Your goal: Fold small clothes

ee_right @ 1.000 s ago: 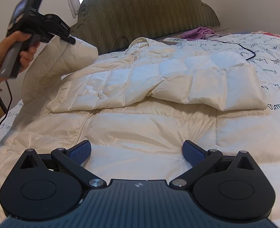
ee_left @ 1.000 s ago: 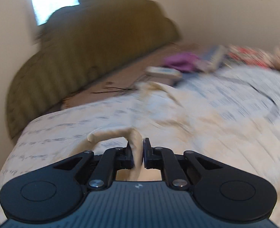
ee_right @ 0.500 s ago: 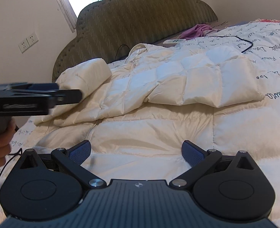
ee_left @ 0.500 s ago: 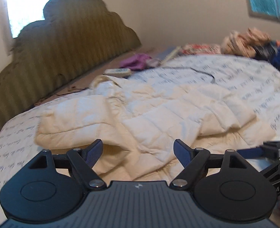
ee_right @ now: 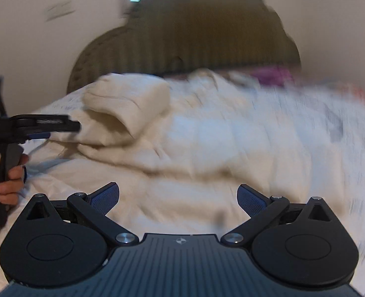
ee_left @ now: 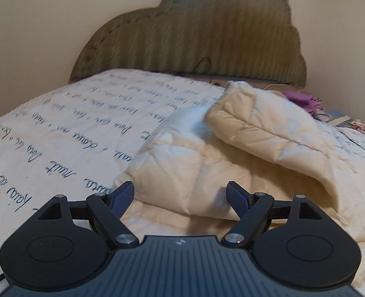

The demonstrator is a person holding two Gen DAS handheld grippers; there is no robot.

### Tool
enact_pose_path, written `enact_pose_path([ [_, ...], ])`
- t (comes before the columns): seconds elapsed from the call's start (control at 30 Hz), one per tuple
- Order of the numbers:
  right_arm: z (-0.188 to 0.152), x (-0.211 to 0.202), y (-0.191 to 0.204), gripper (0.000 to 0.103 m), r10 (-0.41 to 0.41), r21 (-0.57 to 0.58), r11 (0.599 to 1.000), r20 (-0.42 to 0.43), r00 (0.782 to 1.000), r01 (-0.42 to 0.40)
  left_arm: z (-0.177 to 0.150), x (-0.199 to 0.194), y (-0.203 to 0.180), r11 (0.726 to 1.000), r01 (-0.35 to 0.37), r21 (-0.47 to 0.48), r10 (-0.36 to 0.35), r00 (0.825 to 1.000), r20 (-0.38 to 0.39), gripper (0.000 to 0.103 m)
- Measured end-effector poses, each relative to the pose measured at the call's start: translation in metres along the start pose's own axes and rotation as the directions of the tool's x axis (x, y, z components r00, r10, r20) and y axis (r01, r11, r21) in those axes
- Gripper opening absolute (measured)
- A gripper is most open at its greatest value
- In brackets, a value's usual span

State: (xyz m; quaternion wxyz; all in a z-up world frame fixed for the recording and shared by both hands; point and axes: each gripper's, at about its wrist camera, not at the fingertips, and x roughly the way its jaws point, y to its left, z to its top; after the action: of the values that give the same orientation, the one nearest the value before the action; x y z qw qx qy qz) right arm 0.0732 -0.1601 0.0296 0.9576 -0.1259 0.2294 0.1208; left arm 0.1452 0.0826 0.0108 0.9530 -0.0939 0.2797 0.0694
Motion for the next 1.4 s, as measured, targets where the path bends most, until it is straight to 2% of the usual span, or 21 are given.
enact_pose_path([
  [0.07, 0.019, 0.012, 0.032, 0.103, -0.088, -0.188, 0.977, 0.054, 0.995, 0.096, 0.003, 0.0, 0.008, 1.0, 0.003, -0.025, -0.003, 1.0, -0.003, 0.082],
  [0.1, 0.027, 0.021, 0.048, 0.103, -0.117, -0.281, 0.95, 0.085, 0.99, 0.136, 0.003, 0.0, 0.011, 1.0, -0.004, -0.029, 0.004, 1.0, 0.0, 0.082],
  [0.17, 0.037, 0.039, 0.072, 0.103, -0.13, -0.397, 0.902, 0.128, 0.983, 0.171, 0.002, 0.002, 0.017, 0.999, -0.043, -0.03, 0.043, 0.999, 0.0, 0.082],
  [0.23, 0.045, 0.057, 0.088, 0.103, -0.125, -0.462, 0.869, 0.137, 0.983, 0.175, 0.002, 0.008, 0.024, 0.996, -0.071, -0.047, 0.07, 0.997, -0.022, 0.082],
  [0.37, 0.052, 0.091, 0.109, 0.103, -0.163, -0.54, 0.815, 0.133, 0.978, 0.21, -0.002, 0.022, 0.038, 0.991, -0.043, -0.124, 0.032, 0.995, -0.095, 0.083],
  [0.43, 0.054, 0.107, 0.118, 0.102, -0.176, -0.569, 0.794, 0.118, 0.977, 0.212, -0.004, 0.027, 0.041, 0.991, -0.046, -0.129, 0.033, 0.994, -0.107, 0.087],
  [0.5, 0.056, 0.119, 0.122, 0.102, -0.2, -0.568, 0.792, 0.109, 0.974, 0.226, -0.005, 0.029, 0.039, 0.992, -0.053, -0.116, 0.04, 0.993, -0.108, 0.088],
  [0.6, 0.067, 0.131, 0.122, 0.102, -0.222, -0.495, 0.835, 0.095, 0.97, 0.24, -0.008, 0.03, 0.032, 0.995, -0.069, -0.075, 0.061, 0.993, -0.106, 0.088],
  [0.7, 0.076, 0.132, 0.108, 0.102, -0.273, -0.361, 0.886, 0.101, 0.957, 0.291, -0.009, 0.031, 0.029, 0.996, -0.077, -0.053, 0.071, 0.992, -0.106, 0.089],
  [0.77, 0.08, 0.132, 0.088, 0.103, -0.306, -0.238, 0.918, 0.09, 0.948, 0.319, -0.009, 0.032, 0.028, 0.996, -0.079, -0.044, 0.074, 0.991, -0.107, 0.089],
  [0.87, 0.079, 0.126, 0.04, 0.103, -0.33, -0.007, 0.944, 0.018, 0.944, 0.33, -0.01, 0.033, 0.026, 0.996, -0.085, -0.029, 0.081, 0.991, -0.108, 0.09],
  [0.93, 0.07, 0.118, -0.003, 0.103, -0.336, 0.192, 0.921, -0.048, 0.941, 0.339, -0.01, 0.034, 0.025, 0.996, -0.086, -0.022, 0.083, 0.991, -0.109, 0.091],
  [1.03, 0.049, 0.105, -0.06, 0.103, -0.318, 0.42, 0.841, -0.128, 0.939, 0.342, -0.01, 0.035, 0.025, 0.997, -0.079, -0.015, 0.077, 0.991, -0.113, 0.094],
  [1.13, 0.025, 0.099, -0.085, 0.103, -0.309, 0.495, 0.792, -0.181, 0.934, 0.358, -0.011, 0.036, 0.022, 0.996, -0.086, -0.002, 0.085, 0.99, -0.112, 0.095],
  [1.23, 0.014, 0.094, -0.093, 0.103, -0.317, 0.5, 0.784, -0.186, 0.93, 0.368, -0.012, 0.037, 0.022, 0.996, -0.087, 0.0, 0.086, 0.99, -0.112, 0.095],
  [1.3, 0.008, 0.087, -0.103, 0.103, -0.27, 0.536, 0.783, -0.164, 0.949, 0.316, -0.012, 0.037, 0.022, 0.996, -0.087, 0.0, 0.087, 0.99, -0.113, 0.095],
  [1.4, 0.003, 0.082, -0.127, 0.103, -0.186, 0.636, 0.737, -0.135, 0.973, 0.229, -0.012, 0.037, 0.022, 0.996, -0.087, 0.0, 0.087, 0.99, -0.113, 0.095],
])
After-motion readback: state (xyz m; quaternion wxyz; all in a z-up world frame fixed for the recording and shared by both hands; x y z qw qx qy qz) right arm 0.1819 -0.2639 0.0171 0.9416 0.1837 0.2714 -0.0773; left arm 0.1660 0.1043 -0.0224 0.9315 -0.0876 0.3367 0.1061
